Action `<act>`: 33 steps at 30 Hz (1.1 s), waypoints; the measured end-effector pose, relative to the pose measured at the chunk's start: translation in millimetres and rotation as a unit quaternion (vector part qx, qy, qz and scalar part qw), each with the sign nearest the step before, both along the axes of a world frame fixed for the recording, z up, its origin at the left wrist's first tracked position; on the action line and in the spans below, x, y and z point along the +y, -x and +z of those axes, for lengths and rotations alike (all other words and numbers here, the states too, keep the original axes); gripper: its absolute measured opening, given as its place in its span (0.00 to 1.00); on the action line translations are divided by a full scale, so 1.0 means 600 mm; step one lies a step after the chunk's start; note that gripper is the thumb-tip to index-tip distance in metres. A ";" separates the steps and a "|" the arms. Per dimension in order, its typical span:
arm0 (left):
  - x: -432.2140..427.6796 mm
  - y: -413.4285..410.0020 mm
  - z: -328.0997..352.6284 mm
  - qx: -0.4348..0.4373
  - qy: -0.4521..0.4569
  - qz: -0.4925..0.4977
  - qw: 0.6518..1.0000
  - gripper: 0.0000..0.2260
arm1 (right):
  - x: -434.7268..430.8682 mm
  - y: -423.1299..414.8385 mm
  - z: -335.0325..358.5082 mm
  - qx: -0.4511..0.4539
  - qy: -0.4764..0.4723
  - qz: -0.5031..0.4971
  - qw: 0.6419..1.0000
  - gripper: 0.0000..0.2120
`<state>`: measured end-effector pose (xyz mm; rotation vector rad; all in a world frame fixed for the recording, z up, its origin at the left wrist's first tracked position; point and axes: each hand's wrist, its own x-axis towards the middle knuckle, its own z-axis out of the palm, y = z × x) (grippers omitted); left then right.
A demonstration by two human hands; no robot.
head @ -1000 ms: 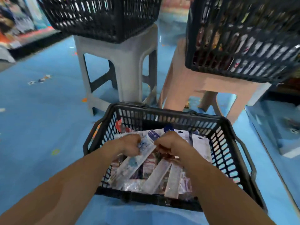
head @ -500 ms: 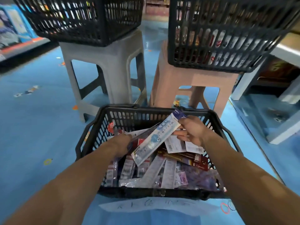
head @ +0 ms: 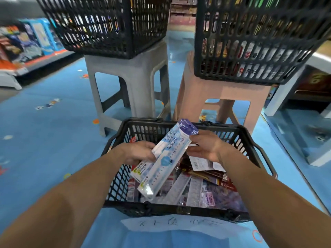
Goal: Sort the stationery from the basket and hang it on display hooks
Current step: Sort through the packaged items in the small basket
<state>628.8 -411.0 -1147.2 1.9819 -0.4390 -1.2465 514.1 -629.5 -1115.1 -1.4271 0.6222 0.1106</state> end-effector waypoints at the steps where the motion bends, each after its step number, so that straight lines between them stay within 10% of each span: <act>1: -0.001 0.001 0.004 0.029 0.017 0.009 0.999 0.17 | 0.004 -0.003 -0.001 -0.002 -0.008 -0.007 1.000 0.08; 7: -0.013 0.004 0.013 0.098 0.053 0.031 0.993 0.29 | 0.008 -0.011 0.003 -0.025 -0.042 -0.077 0.996 0.09; 33: -0.061 0.054 0.036 0.086 0.083 0.042 0.992 0.06 | 0.026 -0.010 -0.008 -0.064 0.029 -0.071 0.995 0.06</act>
